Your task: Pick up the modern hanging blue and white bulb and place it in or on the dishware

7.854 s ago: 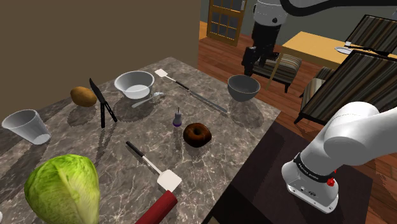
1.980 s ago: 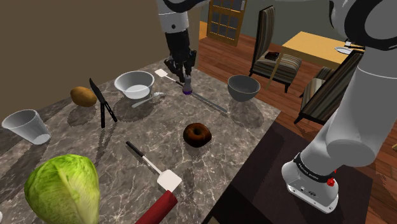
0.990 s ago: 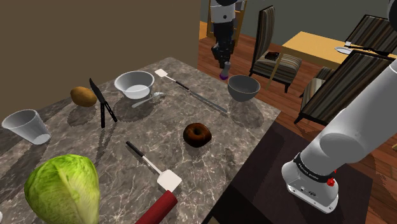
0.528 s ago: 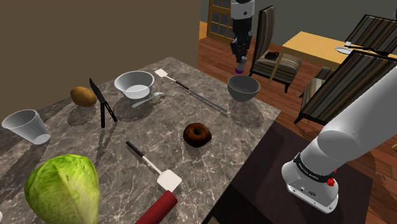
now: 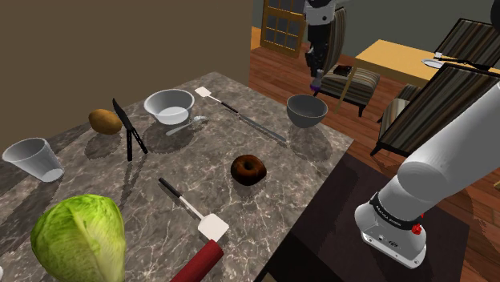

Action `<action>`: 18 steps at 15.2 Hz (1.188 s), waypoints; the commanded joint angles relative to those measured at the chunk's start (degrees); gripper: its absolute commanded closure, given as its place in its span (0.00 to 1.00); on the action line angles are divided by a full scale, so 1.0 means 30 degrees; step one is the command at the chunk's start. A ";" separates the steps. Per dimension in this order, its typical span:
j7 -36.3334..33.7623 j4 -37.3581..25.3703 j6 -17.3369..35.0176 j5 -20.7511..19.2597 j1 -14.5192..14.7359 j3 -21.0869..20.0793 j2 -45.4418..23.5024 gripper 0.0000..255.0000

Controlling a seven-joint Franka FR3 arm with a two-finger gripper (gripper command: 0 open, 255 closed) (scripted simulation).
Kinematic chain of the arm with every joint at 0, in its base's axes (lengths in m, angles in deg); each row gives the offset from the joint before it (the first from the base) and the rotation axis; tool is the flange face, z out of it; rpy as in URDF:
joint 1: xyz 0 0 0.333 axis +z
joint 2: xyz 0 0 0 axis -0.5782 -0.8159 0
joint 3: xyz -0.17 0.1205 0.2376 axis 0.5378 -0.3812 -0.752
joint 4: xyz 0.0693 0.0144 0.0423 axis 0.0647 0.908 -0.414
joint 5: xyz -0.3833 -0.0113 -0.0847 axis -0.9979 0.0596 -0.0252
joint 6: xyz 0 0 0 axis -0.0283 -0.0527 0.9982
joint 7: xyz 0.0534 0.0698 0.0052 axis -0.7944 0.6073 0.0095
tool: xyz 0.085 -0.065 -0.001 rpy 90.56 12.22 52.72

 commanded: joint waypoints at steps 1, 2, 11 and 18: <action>-0.0004 0.0403 0.0482 -0.0010 -0.0011 0.0014 -0.0071 1.00; -0.0023 0.0628 0.0735 -0.0013 -0.0013 0.0017 -0.0099 1.00; -0.0194 0.2461 0.2995 -0.0049 -0.0028 0.0036 -0.0533 1.00; -0.0243 0.2913 0.3625 -0.0063 -0.0033 0.0042 -0.0712 1.00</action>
